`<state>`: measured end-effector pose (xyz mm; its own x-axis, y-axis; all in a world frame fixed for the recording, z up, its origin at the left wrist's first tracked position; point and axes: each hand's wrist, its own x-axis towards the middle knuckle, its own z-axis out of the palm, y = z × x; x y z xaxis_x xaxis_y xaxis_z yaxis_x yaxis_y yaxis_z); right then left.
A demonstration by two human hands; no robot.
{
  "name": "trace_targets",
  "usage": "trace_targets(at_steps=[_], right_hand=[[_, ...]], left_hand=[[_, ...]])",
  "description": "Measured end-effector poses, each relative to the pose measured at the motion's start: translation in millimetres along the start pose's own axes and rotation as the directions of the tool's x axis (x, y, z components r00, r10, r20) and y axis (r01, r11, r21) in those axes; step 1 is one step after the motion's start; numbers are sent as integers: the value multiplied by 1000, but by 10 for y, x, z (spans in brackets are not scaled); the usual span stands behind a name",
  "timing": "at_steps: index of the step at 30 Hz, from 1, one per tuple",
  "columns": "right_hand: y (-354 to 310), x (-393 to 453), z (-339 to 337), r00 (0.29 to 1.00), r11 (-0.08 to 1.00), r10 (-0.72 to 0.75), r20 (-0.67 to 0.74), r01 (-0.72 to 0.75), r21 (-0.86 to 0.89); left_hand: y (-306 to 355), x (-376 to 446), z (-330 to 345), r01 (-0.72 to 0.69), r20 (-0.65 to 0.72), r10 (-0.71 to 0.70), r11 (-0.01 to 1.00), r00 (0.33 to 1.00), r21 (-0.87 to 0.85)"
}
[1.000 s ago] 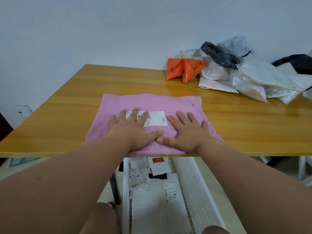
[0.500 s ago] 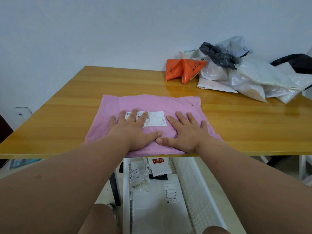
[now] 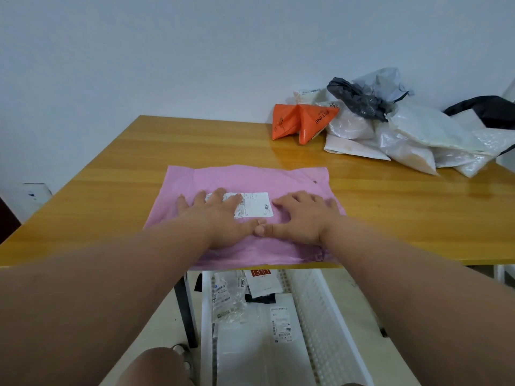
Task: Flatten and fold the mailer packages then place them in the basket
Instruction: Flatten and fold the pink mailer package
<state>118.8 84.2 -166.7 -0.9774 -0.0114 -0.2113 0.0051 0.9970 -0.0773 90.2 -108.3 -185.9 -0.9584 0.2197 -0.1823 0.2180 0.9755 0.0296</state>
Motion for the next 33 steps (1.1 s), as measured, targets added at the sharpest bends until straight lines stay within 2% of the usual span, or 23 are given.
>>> trace_targets(at_steps=[4,5,7,10,12,17,33], right_hand=[[-46,261,-156,966,1000,-9,-257,5,-16],[-46,317,-137,960,1000,-8,-278,7,-2],[-29,423,-75,974,1000,-15,-224,15,-5],[53,531,6,996,999,-1,-85,-2,-41],[123,584,40,999,999,18,-44,-19,-28],[160,630,118,999,1000,-1,-52,1,-12],[146,656,118,998,1000,22,-54,-23,-6]], left_hand=[[46,210,-158,13,-192,-10,1000,981,15],[52,267,-146,2,-237,-2,1000,971,-1],[37,381,-102,-35,-260,21,998,965,-48],[-64,513,-43,-43,-158,34,998,987,-52],[-139,581,-35,-31,-83,29,999,996,-26],[-183,626,-5,-30,-32,28,999,999,-38],[-190,666,14,-12,-29,11,1000,1000,-28]])
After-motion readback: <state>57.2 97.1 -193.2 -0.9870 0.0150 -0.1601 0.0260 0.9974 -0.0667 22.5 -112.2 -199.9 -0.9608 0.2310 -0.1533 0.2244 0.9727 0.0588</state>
